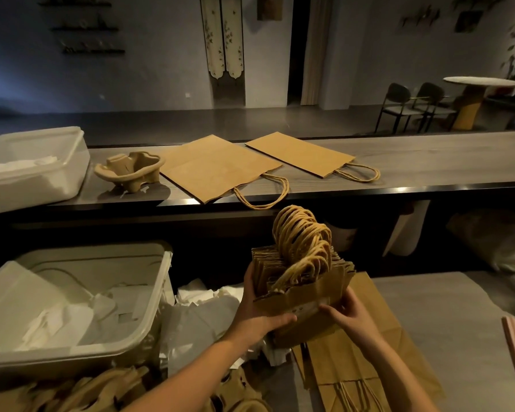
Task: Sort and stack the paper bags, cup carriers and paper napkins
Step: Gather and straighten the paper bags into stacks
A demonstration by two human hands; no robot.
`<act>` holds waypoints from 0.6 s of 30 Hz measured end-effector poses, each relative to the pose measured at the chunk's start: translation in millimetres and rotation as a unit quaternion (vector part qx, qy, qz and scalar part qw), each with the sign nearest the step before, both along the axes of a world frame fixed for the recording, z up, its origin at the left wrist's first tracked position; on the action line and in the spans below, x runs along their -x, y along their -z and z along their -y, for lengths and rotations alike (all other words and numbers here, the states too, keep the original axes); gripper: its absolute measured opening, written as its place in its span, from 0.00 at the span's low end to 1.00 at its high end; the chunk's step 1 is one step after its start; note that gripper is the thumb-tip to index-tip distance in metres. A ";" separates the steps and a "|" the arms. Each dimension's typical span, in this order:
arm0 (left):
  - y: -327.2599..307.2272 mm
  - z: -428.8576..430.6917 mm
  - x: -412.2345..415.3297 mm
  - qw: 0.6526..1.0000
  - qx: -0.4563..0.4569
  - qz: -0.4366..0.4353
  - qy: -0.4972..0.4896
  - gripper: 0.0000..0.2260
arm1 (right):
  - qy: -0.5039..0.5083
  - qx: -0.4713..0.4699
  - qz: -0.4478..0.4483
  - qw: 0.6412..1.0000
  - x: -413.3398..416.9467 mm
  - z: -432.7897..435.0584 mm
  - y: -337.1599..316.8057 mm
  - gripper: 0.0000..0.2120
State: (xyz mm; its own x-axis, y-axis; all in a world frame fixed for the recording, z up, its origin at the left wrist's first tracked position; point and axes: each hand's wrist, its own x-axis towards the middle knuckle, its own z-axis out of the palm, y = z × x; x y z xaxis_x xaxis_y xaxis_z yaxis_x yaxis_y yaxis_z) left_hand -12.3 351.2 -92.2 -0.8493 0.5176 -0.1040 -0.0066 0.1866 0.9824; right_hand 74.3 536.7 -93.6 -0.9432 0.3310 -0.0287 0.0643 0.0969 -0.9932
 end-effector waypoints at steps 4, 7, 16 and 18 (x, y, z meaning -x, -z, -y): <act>-4.5 -3.2 -2.0 1.000 -0.015 -0.027 0.003 0.45 | -0.018 0.041 0.036 0.998 -4.7 4.6 8.6 0.55; -4.1 -5.4 -2.9 0.999 -0.013 -0.030 -0.007 0.44 | -0.017 0.049 0.041 0.998 -1.7 4.0 15.2 0.63; -32.3 -24.7 -14.9 0.992 -0.116 0.017 -0.048 0.26 | 0.040 0.097 0.014 0.994 9.2 12.7 12.5 0.54; -44.6 -23.5 -17.4 0.991 -0.127 0.005 -0.033 0.14 | 0.042 0.078 -0.005 0.996 10.9 11.9 -0.2 0.55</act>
